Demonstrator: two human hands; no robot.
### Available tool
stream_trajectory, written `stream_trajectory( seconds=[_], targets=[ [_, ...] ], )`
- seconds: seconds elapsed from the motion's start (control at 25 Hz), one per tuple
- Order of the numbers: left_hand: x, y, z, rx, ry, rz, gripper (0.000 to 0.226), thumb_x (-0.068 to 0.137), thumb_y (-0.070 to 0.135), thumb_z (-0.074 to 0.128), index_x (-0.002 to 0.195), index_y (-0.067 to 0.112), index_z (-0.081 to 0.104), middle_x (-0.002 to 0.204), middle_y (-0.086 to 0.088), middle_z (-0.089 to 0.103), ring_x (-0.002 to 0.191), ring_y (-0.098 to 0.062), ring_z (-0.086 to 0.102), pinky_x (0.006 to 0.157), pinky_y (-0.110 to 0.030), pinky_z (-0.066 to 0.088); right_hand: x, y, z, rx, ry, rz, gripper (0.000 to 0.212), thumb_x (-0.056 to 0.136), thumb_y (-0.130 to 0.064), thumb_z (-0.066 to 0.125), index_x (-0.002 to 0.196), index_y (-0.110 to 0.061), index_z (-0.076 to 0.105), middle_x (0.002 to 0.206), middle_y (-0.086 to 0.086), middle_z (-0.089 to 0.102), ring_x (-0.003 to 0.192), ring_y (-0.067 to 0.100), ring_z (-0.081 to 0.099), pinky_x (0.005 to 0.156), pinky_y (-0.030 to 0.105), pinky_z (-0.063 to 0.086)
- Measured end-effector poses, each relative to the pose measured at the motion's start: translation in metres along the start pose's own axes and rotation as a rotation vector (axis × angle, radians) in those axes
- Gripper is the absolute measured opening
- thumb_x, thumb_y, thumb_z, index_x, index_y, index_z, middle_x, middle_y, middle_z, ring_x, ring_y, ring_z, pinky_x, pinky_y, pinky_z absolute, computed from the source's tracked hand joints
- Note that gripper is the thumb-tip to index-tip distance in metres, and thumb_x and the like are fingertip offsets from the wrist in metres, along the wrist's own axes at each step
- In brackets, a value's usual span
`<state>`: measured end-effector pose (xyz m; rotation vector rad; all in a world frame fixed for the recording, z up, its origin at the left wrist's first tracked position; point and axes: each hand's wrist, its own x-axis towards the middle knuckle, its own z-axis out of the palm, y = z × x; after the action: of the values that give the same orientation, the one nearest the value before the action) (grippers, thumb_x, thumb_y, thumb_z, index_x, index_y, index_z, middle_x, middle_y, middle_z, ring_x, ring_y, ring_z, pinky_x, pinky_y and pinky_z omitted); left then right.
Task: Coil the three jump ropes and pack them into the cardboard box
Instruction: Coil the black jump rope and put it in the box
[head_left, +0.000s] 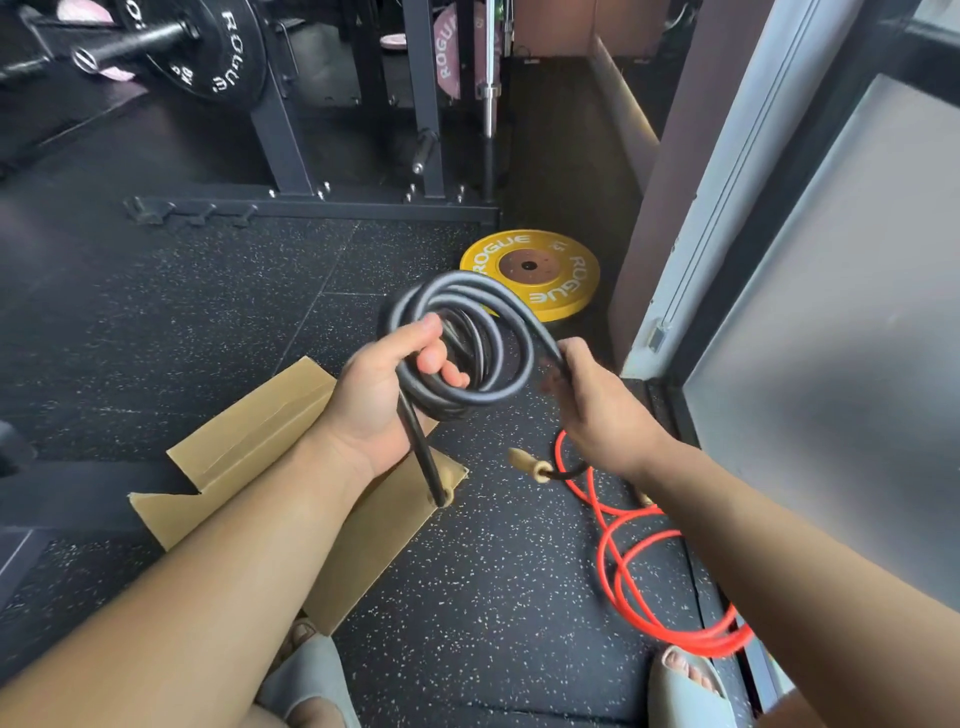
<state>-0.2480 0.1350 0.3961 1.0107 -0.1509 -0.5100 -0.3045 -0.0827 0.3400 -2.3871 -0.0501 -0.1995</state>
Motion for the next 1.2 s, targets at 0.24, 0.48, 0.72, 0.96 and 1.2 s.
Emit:
stream_trajectory(
  seconds=[0.24, 0.48, 0.72, 0.96, 1.2],
  targets=[
    [0.004, -0.003, -0.003, 0.124, 0.132, 0.111, 0.021, 0.089, 0.024, 0.063, 0.071, 0.014, 0.057, 0.061, 0.003, 0.053, 0.062, -0.018, 0.059, 0.076, -0.035, 0.049, 0.002, -0.043, 0.002, -0.480, -0.170, 0.132, 0.076, 0.093, 0.007, 0.039, 0.162, -0.007, 0.009, 0.135, 0.014, 0.054, 0.113, 0.034, 0.062, 0.082, 0.036, 0.047],
    [-0.003, -0.020, 0.009, 0.561, 0.144, 0.229, 0.033, 0.090, 0.018, 0.059, 0.061, 0.004, 0.057, 0.059, -0.008, 0.063, 0.058, -0.018, 0.059, 0.062, -0.026, 0.046, -0.024, -0.094, 0.000, -0.741, -0.346, 0.183, 0.027, 0.097, 0.003, 0.046, 0.111, -0.010, 0.064, 0.111, 0.009, 0.066, 0.106, 0.032, 0.069, 0.068, 0.033, 0.043],
    [0.000, -0.025, 0.019, 0.707, 0.226, 0.223, 0.023, 0.094, 0.021, 0.063, 0.081, 0.002, 0.067, 0.068, -0.003, 0.072, 0.063, -0.019, 0.073, 0.063, -0.018, 0.051, -0.035, -0.108, 0.013, -0.839, -0.419, -0.109, 0.030, 0.097, -0.002, 0.047, 0.071, -0.014, 0.039, 0.086, 0.007, 0.052, 0.096, 0.030, 0.068, 0.064, 0.033, 0.038],
    [0.000, -0.024, 0.010, 0.979, 0.058, -0.103, 0.027, 0.087, 0.034, 0.070, 0.083, 0.007, 0.070, 0.065, 0.003, 0.073, 0.064, -0.010, 0.071, 0.071, -0.024, 0.054, -0.038, -0.096, 0.028, -0.811, -0.317, -0.500, 0.007, 0.094, -0.011, 0.058, 0.098, -0.008, 0.063, 0.093, 0.010, 0.066, 0.076, 0.032, 0.061, 0.054, 0.038, 0.040],
    [-0.010, -0.013, 0.007, 0.827, -0.245, -0.454, 0.026, 0.080, 0.034, 0.070, 0.065, 0.012, 0.073, 0.057, 0.003, 0.060, 0.051, -0.008, 0.054, 0.050, -0.018, 0.040, -0.034, -0.076, 0.027, -0.412, 0.066, -0.902, 0.047, 0.077, -0.050, 0.082, 0.093, -0.019, 0.051, 0.080, 0.005, 0.061, 0.058, 0.024, 0.054, 0.046, 0.026, 0.028]
  ],
)
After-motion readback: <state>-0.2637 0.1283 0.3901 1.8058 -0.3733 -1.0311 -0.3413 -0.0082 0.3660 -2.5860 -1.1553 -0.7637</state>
